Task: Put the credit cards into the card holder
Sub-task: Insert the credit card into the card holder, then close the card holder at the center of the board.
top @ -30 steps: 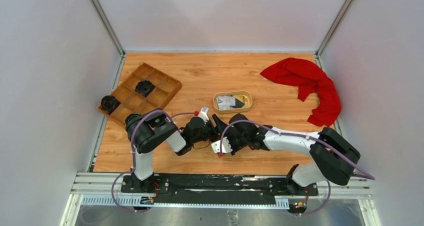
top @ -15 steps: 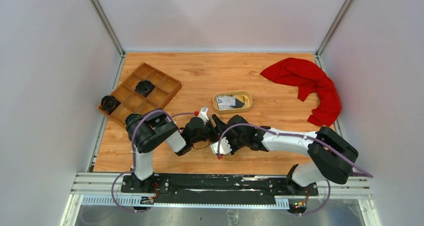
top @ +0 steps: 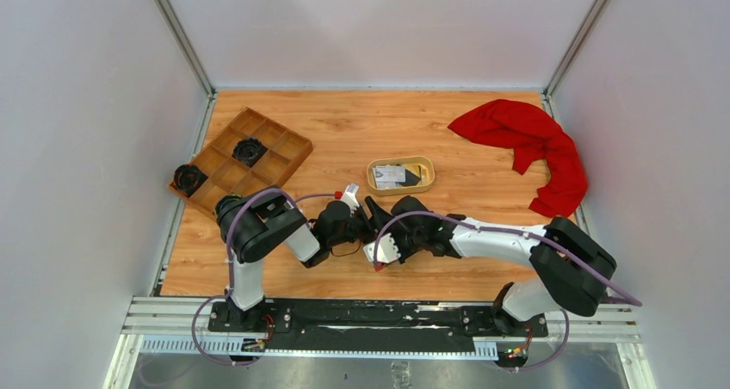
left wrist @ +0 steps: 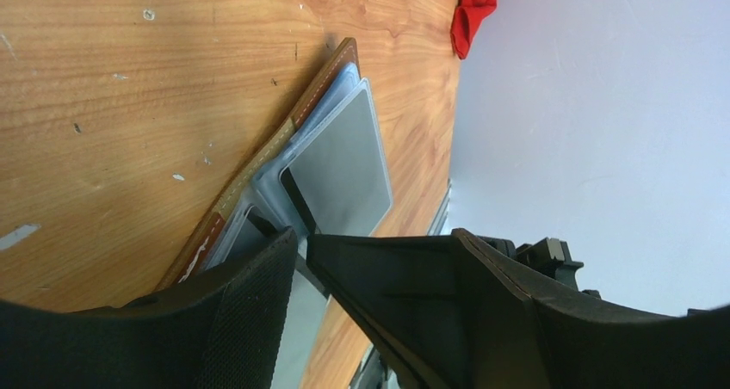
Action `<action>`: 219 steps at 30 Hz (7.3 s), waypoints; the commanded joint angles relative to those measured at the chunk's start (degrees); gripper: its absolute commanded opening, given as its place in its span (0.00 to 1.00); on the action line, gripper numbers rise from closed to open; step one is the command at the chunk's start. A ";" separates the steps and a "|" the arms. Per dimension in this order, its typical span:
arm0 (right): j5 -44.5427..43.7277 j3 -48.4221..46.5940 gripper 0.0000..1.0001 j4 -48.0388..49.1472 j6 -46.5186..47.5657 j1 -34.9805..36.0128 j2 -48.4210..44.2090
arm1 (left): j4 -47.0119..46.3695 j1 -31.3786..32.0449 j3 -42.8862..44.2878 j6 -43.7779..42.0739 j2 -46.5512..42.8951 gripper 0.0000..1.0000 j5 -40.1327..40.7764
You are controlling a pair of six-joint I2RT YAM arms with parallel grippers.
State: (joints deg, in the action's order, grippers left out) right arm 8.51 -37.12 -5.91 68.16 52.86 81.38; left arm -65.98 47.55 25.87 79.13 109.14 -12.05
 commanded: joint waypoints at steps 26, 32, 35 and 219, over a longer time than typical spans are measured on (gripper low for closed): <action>44.45 -19.79 0.48 -29.79 -33.01 -31.22 4.86 | 36.74 -1.23 -1.84 -36.94 -39.51 0.76 11.86; 39.57 -21.79 0.45 -31.58 -34.92 -31.73 10.99 | 40.05 -1.85 -10.48 -41.99 -55.98 1.00 18.50; 36.34 -22.55 0.44 -31.77 -35.72 -32.02 13.57 | 39.97 -3.00 -15.80 -38.43 -62.56 1.00 19.07; 38.26 -31.07 0.00 -52.00 -36.51 -44.73 24.58 | 71.63 17.75 32.43 -52.66 -15.02 0.54 30.57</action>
State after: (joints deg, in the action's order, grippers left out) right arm 55.55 -69.82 -54.63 28.45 8.84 106.02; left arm 7.46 65.08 59.05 28.47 97.08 22.02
